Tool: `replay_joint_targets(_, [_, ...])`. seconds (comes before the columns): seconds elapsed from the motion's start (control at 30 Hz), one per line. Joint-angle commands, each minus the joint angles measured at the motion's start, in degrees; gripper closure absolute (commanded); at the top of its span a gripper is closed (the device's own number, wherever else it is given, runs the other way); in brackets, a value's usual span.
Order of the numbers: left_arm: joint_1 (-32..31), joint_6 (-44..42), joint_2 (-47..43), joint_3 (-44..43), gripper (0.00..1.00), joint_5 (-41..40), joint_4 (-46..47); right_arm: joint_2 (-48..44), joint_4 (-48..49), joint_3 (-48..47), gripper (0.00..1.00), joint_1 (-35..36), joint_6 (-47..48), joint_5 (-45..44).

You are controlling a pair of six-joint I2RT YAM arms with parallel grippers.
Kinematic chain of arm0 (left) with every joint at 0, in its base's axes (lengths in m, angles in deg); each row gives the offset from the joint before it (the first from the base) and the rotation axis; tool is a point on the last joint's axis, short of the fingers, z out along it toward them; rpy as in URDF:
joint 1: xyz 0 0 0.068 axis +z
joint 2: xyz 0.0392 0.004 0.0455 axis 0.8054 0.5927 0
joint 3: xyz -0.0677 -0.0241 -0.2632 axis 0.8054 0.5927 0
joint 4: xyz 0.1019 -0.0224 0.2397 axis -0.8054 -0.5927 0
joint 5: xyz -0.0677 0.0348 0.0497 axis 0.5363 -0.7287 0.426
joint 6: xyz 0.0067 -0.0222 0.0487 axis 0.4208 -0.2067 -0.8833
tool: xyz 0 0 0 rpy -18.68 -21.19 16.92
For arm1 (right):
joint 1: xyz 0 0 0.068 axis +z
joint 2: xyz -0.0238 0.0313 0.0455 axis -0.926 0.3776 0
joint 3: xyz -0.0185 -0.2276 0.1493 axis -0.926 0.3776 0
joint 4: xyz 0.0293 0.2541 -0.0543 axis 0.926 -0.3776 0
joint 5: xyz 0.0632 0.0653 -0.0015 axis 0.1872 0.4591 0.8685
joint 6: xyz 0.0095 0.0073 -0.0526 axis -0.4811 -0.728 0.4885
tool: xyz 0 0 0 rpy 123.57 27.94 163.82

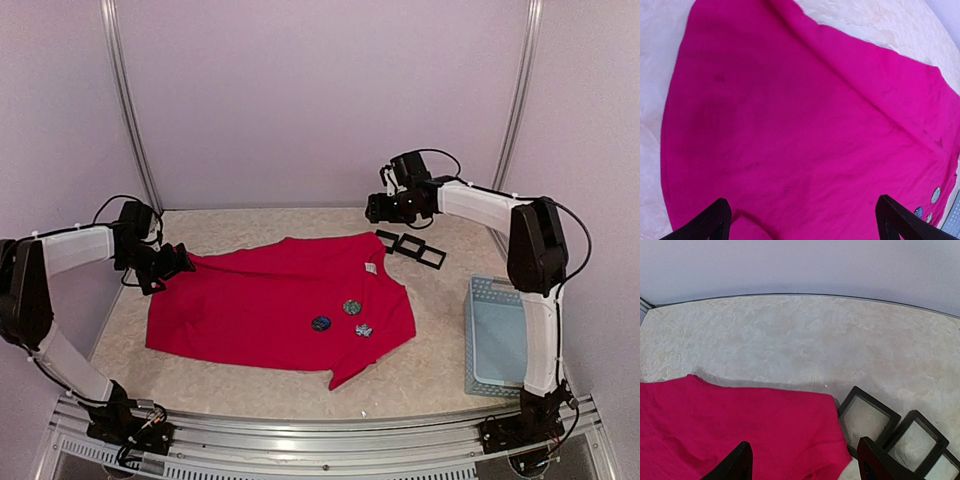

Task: Remove the brooch from the garment
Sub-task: Smooth out the flattened clothing at the center of the board.

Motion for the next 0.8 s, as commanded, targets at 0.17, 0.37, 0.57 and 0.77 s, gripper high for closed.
replay_joint_targets(0.17, [1.73, 10.47, -9.14, 10.39, 0.01, -3.58, -5.78, -21.70, -1.54, 24.05, 0.26, 4.40, -6.33, -7.61])
replay_joint_targets(0.37, [1.76, 20.30, -17.49, 20.52, 0.03, -4.43, -6.53, -27.87, 0.21, 34.01, 0.26, 5.20, -8.88, -5.64])
replay_joint_targets(0.57, [2.04, 25.97, -24.65, 25.90, 0.03, -4.00, -5.49, -31.06, -3.82, 39.48, 0.26, 5.20, -8.76, -4.53])
replay_joint_targets(0.77, [2.18, 24.76, -22.50, 25.84, 0.09, -6.59, -7.29, -36.94, -3.84, 47.85, 0.26, 5.22, -10.27, -5.56])
